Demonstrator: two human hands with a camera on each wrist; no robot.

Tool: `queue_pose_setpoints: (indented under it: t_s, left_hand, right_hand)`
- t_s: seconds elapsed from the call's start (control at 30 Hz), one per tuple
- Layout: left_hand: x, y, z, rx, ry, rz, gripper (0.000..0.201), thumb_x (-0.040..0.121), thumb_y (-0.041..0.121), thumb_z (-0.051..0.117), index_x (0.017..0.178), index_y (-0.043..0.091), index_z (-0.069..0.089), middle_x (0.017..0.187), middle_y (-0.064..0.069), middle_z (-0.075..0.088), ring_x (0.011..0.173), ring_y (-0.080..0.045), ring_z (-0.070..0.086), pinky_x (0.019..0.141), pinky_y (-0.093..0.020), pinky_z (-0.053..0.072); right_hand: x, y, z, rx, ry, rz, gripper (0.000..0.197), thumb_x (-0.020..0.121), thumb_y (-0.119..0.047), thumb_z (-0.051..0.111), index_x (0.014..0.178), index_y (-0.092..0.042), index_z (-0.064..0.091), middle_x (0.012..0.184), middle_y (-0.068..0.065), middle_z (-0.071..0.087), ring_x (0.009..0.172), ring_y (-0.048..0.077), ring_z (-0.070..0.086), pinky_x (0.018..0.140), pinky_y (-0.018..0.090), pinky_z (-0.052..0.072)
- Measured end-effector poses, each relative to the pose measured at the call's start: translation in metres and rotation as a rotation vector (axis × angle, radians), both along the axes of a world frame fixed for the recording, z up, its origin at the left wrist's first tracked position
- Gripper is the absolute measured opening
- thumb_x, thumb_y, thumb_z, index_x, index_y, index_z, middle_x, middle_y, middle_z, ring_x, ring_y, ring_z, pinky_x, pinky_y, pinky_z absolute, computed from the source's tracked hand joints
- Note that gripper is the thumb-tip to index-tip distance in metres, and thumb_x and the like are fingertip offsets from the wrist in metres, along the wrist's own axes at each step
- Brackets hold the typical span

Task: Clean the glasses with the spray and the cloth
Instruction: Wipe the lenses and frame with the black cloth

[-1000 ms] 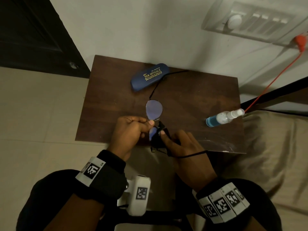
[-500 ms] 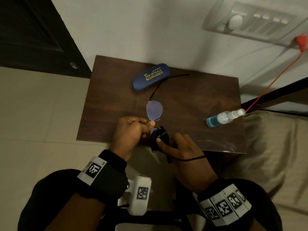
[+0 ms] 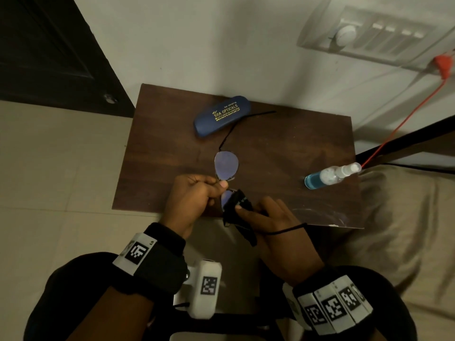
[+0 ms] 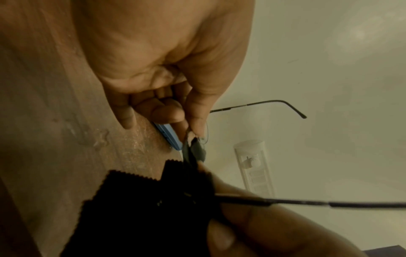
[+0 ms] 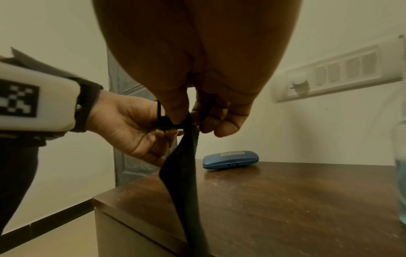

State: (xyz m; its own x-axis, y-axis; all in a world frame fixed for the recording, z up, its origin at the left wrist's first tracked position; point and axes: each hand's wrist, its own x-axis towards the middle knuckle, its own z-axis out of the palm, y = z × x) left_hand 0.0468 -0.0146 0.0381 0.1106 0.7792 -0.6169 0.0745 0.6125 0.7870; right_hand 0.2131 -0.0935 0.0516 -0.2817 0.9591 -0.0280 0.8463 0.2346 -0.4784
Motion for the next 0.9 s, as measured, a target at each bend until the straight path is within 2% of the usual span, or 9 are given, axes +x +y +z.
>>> queue_pose_setpoints:
  t_s: [0.07,0.17,0.27,0.43,0.5,0.57,0.67,0.77,0.9]
  left_hand:
    - [0.001,-0.001,0.000,0.018,0.011,-0.025,0.018,0.083,0.009,0.066,0.073,-0.006,0.066,0.054,-0.009,0.050,0.056,-0.020,0.044,0.066,-0.035,0.045]
    - [0.003,-0.002,-0.002,0.035,-0.015,-0.072,0.022,0.084,0.009,0.066,0.076,-0.011,0.065,0.061,-0.017,0.049,0.060,-0.025,0.044,0.064,-0.034,0.045]
    - [0.004,-0.004,-0.001,0.030,-0.037,-0.113,0.022,0.084,0.007,0.066,0.076,-0.013,0.064,0.061,-0.017,0.049,0.058,-0.025,0.044,0.060,-0.033,0.045]
    - [0.008,-0.004,-0.003,0.005,-0.069,-0.132,0.017,0.083,0.005,0.067,0.073,-0.008,0.067,0.068,-0.028,0.059,0.064,-0.027,0.054,0.060,-0.030,0.049]
    - [0.009,-0.004,-0.003,0.003,-0.083,-0.146,0.016,0.083,0.004,0.067,0.070,-0.002,0.070,0.068,-0.023,0.064,0.065,-0.027,0.059,0.057,-0.025,0.052]
    - [0.010,-0.006,-0.004,0.031,-0.095,-0.171,0.016,0.084,0.006,0.067,0.075,-0.007,0.070,0.072,-0.028,0.064,0.068,-0.029,0.061,0.062,-0.031,0.055]
    - [0.010,-0.008,-0.005,0.077,-0.094,-0.210,0.017,0.083,0.009,0.069,0.080,-0.007,0.071,0.084,-0.035,0.065,0.075,-0.033,0.062,0.074,-0.044,0.055]
    - [0.012,-0.009,-0.008,0.083,-0.067,-0.214,0.018,0.082,0.006,0.069,0.084,-0.012,0.069,0.085,-0.034,0.066,0.074,-0.031,0.065,0.073,-0.040,0.056]
    - [0.012,-0.008,-0.008,0.062,-0.079,-0.193,0.010,0.083,0.002,0.067,0.080,-0.007,0.070,0.073,-0.019,0.069,0.062,-0.013,0.068,0.056,-0.024,0.056]
  right_hand:
    - [0.008,0.001,-0.001,-0.054,0.176,-0.178,0.040,0.084,-0.029,0.041,0.113,-0.019,0.066,0.088,0.000,0.056,0.080,0.019,0.056,0.063,0.025,0.043]
    - [0.021,0.008,0.002,-0.060,0.428,-0.508,0.023,0.089,-0.021,0.050,0.107,-0.030,0.062,0.099,-0.008,0.063,0.095,0.007,0.060,0.081,0.023,0.047]
    - [0.024,0.020,0.010,-0.038,0.552,-0.665,0.023,0.093,-0.010,0.055,0.089,-0.032,0.063,0.089,-0.001,0.068,0.088,0.016,0.065,0.073,0.022,0.052]
    - [0.021,0.033,0.015,-0.065,0.741,-0.778,0.025,0.096,-0.013,0.050,0.086,-0.032,0.063,0.086,-0.005,0.068,0.081,0.005,0.065,0.068,0.015,0.053]
    - [0.018,0.034,0.011,-0.072,0.754,-0.795,0.023,0.097,-0.014,0.049,0.087,-0.030,0.062,0.084,-0.004,0.068,0.077,0.004,0.065,0.067,0.016,0.054]
    - [0.015,0.033,0.008,-0.083,0.765,-0.811,0.022,0.096,-0.013,0.051,0.084,-0.027,0.062,0.079,-0.002,0.067,0.070,0.003,0.064,0.064,0.018,0.053]
    - [0.005,0.033,0.007,-0.113,0.800,-0.793,0.020,0.095,-0.010,0.053,0.080,-0.013,0.065,0.070,0.011,0.065,0.064,0.018,0.063,0.060,0.032,0.053]
    - [-0.002,0.032,0.008,-0.162,0.881,-0.748,0.019,0.094,-0.009,0.052,0.085,-0.001,0.067,0.073,0.019,0.065,0.064,0.028,0.061,0.059,0.036,0.051]
    - [-0.002,0.031,0.006,-0.184,1.018,-0.760,0.027,0.087,-0.018,0.054,0.065,-0.005,0.063,0.066,0.023,0.054,0.066,0.032,0.054,0.064,0.041,0.047]
